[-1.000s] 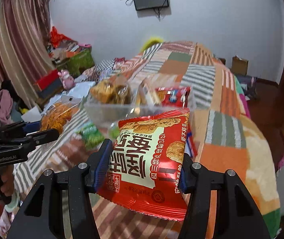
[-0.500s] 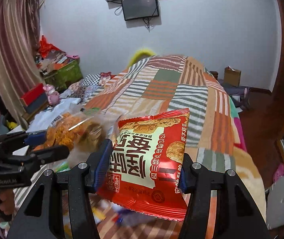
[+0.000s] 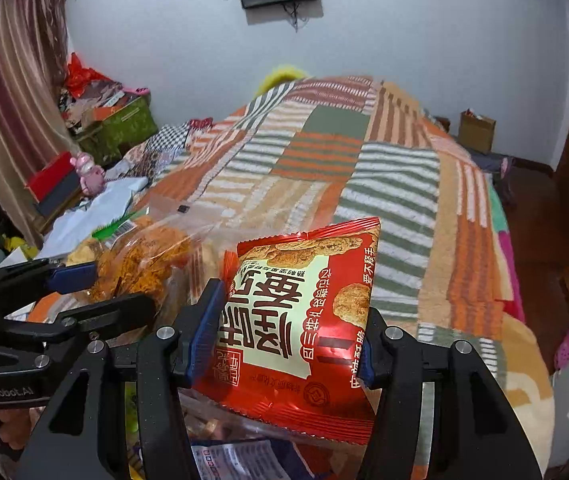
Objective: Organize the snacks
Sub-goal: 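Carry the chip bag into the box with the right gripper while the left drops the cracker pack, then grasp the yellow-edged snack bag with the right gripper while the left grasps the green pea bag, then drop the yellow-edged bag into the box with the right gripper while the left drops the pea bag, then grasp the blue-white snack bag with the right gripper while the left grasps the green jelly cup, then lift the blue-white bag with the right gripper while the left places the jelly cup in the box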
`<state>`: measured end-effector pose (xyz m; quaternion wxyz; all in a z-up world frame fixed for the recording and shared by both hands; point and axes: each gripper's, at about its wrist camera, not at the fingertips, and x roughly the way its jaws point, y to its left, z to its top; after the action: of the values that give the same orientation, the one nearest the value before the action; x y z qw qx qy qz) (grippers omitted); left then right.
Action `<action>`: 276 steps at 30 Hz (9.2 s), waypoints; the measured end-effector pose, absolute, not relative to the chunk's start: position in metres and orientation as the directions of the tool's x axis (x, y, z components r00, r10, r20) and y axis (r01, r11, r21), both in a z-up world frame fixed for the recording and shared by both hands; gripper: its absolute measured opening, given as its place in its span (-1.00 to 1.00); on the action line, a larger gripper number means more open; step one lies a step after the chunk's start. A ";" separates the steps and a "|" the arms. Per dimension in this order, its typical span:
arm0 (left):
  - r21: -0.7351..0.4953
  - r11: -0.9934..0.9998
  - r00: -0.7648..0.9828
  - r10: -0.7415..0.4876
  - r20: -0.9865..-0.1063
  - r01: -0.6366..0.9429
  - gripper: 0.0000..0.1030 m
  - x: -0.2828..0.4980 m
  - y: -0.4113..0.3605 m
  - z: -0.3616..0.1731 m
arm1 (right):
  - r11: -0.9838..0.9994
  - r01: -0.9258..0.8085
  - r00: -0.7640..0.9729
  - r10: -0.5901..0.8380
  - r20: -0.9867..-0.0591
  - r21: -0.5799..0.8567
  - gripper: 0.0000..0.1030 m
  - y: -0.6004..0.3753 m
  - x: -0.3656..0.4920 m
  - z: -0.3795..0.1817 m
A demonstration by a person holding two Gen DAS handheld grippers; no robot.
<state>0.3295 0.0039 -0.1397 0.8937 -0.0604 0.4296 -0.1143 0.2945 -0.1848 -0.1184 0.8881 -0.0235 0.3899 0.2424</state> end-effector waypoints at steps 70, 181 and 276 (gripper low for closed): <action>-0.174 0.983 0.506 -0.175 -0.845 0.051 0.39 0.176 0.050 -0.180 | 0.829 -0.512 0.405 0.464 -0.787 0.225 -0.08 -0.153 0.150 -0.160; -0.180 0.961 0.472 -0.262 -0.842 0.212 0.28 0.240 -0.001 -0.179 | 0.847 -0.527 0.399 0.322 -0.859 0.072 0.95 -0.190 0.229 -0.173; -0.230 0.964 0.539 -0.266 -0.799 0.134 -0.07 0.222 0.009 -0.172 | 0.862 -0.492 0.596 0.437 -0.673 0.124 0.53 -0.206 0.241 -0.088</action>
<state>0.2216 0.0094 -0.1724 0.8743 -0.0705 0.4664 -0.1144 0.2413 -0.2057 -0.0879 0.8927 -0.0373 0.3662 0.2601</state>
